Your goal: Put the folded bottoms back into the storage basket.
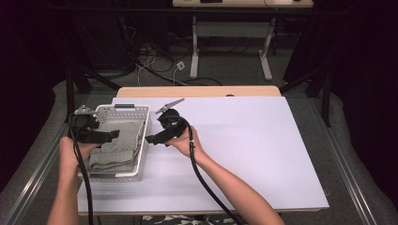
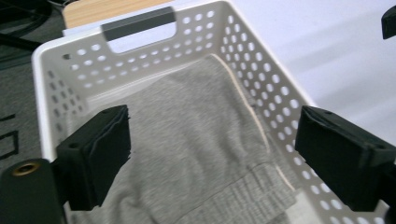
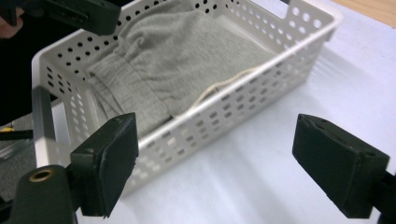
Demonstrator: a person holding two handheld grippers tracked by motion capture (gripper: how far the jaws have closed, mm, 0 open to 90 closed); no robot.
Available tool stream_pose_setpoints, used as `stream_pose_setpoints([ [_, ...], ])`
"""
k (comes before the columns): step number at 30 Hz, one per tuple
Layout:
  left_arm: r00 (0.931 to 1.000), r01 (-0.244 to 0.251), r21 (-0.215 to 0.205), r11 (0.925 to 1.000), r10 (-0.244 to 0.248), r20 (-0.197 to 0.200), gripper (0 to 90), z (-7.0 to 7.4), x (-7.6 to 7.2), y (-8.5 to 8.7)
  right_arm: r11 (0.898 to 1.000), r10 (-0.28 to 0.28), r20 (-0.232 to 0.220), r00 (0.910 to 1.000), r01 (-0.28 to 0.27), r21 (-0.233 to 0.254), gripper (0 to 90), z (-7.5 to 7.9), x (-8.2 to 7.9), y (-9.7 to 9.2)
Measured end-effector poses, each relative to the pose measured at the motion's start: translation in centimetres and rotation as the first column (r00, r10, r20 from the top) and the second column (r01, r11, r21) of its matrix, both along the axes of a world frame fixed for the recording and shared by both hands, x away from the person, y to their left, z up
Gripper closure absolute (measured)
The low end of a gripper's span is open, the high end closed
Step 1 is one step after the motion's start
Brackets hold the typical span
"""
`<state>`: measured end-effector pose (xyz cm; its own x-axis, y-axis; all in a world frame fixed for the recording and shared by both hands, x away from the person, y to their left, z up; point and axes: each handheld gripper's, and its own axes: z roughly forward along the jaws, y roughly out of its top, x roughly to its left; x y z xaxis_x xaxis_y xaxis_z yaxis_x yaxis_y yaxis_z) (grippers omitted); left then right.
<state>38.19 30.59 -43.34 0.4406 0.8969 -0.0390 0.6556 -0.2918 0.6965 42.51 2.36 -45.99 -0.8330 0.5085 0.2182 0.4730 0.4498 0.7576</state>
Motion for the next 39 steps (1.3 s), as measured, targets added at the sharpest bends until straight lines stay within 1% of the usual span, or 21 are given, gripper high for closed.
stream_pose_setpoints([
  [4, 0.9997, 0.026, 0.006, 0.9997, -0.026, -0.003, 5.9, 0.2, 0.1, -1.1, 1.0, 0.006, 0.003, 1.0, -0.006, -0.013, 11.0, 0.1, -0.2, -1.7],
  [6, 0.9994, 0.035, 0.002, 0.9994, -0.035, 0.008, 4.1, 0.3, 0.1, -1.6, 1.0, 0.013, 0.009, 0.9999, -0.013, -0.02, 9.6, 0.2, -0.4, -2.6],
  [10, 0.9979, 0.064, -0.008, 0.9979, -0.064, -0.001, 1.5, 0.3, 0.4, -2.7, 0.999, 0.014, 0.017, 0.9998, -0.014, -0.034, 8.5, 0.4, -0.6, -4.5],
  [12, 0.9962, 0.087, 0.004, 0.9962, -0.087, -0.007, 0.4, 0.2, 0.5, -3.2, 0.999, 0.012, 0.02, 0.9997, -0.011, -0.045, 8.3, 0.5, -0.7, -5.4],
  [15, 0.9944, 0.106, 0.004, 0.9944, -0.106, -0.007, 0.0, 0.2, 0.3, -4.0, 0.999, 0.008, 0.027, 0.9996, -0.007, -0.053, 8.0, 0.8, -1.0, -6.9],
  [20, 0.9901, 0.14, 0.025, 0.9898, -0.14, -0.009, 0.0, 0.4, -0.3, -5.6, 0.998, -0.002, 0.04, 0.9992, 0.004, -0.059, 8.0, 1.1, -1.7, -9.3],
  [24, 0.9872, 0.158, 0.01, 0.9874, -0.158, -0.023, 0.0, 0.4, -0.9, -6.4, 0.998, -0.01, 0.047, 0.9988, 0.013, -0.069, 8.1, 1.2, -2.3, -11.0],
  [27, 0.9844, 0.175, -0.004, 0.9846, -0.175, -0.02, 0.0, 0.4, -1.3, -7.0, 0.997, -0.013, 0.046, 0.9989, 0.016, -0.078, 8.1, 1.2, -2.7, -12.2],
  [29, 0.9826, 0.185, -0.002, 0.9828, -0.185, -0.02, 0.0, 0.3, -1.6, -7.3, 0.996, -0.015, 0.053, 0.9985, 0.02, -0.089, 8.1, 1.2, -2.9, -12.9],
  [34, 0.9774, 0.211, 0.007, 0.9774, -0.211, -0.014, 0.0, 0.1, -2.7, -8.0, 0.995, -0.025, 0.057, 0.9981, 0.03, -0.09, 8.2, 1.1, -3.7, -14.6],
  [39, 0.9715, 0.237, 0.02, 0.9713, -0.237, -0.015, 0.0, -0.6, -3.9, -8.6, 0.994, -0.033, 0.058, 0.9978, 0.039, -0.105, 8.2, 0.8, -4.4, -16.0],
])
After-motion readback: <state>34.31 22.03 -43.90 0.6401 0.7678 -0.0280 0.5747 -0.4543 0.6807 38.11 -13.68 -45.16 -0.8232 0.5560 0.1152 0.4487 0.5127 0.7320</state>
